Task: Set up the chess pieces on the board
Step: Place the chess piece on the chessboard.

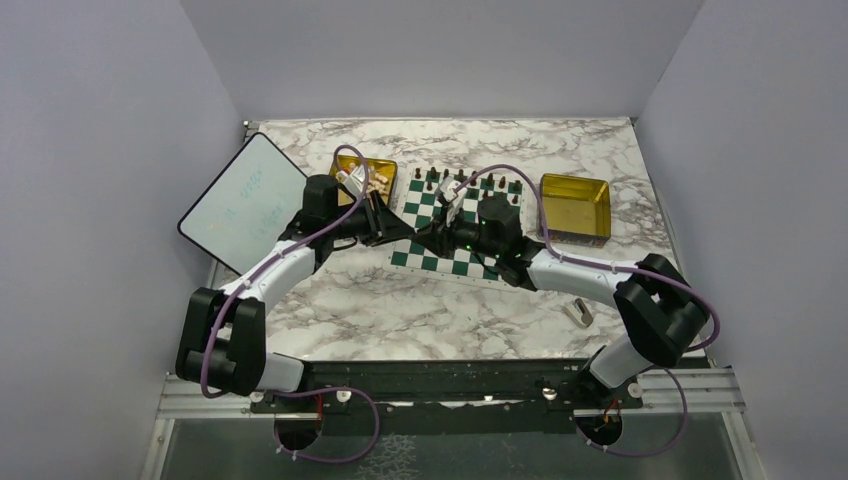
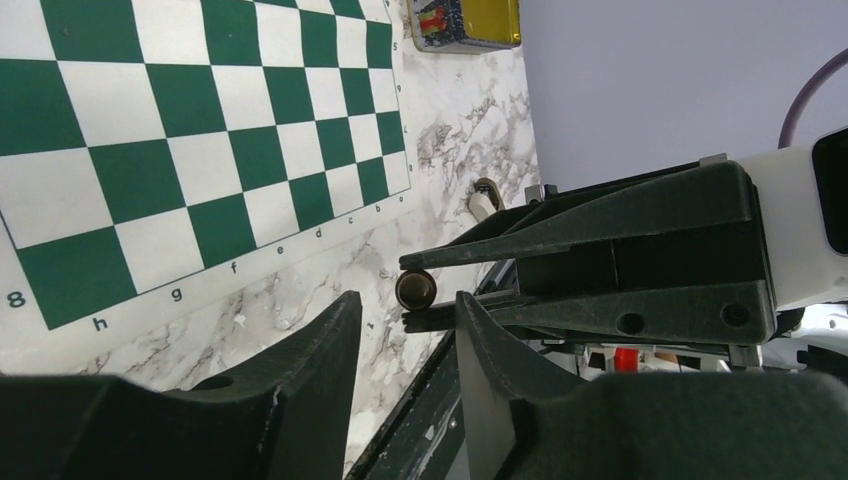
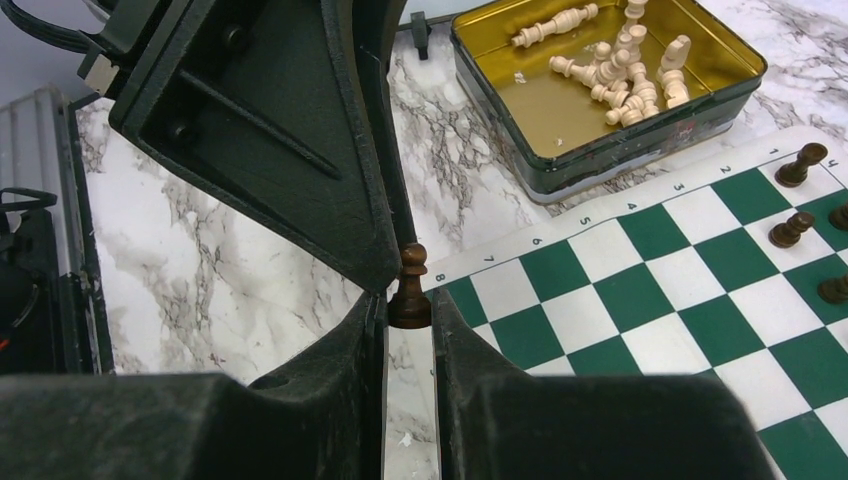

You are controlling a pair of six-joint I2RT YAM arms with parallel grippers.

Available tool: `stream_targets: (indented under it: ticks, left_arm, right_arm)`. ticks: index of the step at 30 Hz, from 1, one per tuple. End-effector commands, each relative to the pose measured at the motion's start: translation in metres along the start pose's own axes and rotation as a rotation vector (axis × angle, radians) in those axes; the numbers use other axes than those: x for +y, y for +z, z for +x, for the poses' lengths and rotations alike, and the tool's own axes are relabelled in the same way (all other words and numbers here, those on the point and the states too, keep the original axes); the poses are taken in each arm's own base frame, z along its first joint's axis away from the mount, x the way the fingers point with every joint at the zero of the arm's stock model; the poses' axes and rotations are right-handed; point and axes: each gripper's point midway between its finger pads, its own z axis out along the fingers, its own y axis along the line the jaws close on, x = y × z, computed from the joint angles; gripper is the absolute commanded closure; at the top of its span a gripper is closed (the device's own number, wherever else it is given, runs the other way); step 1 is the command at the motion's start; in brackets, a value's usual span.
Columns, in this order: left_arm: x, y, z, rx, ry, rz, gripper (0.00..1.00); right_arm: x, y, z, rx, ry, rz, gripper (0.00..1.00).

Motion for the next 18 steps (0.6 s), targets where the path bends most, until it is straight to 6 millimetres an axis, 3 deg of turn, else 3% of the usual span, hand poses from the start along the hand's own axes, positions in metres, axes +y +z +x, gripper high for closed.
stream_targets:
  ticks: [1, 11, 18]
  left_arm:
    - [-0.0150, 0.0054, -0.0030, 0.011, 0.028, 0.051, 0.62]
    - [-0.0108, 0.0092, -0.0074, 0.001, 0.027, 0.034, 0.67]
    - [-0.0113, 0.0094, -0.0097, -0.006, 0.035, 0.032, 0.81]
  right_arm:
    - [0.0103, -0.0042, -0.0149, -0.055, -0.026, -0.037, 0.81]
    - [0.0122, -0.0045, -0.0118, -0.052, -0.030, -0.049, 0.81]
    - [0.0117, -0.0053, -0.0075, -0.044, -0.033, -0.047, 0.81]
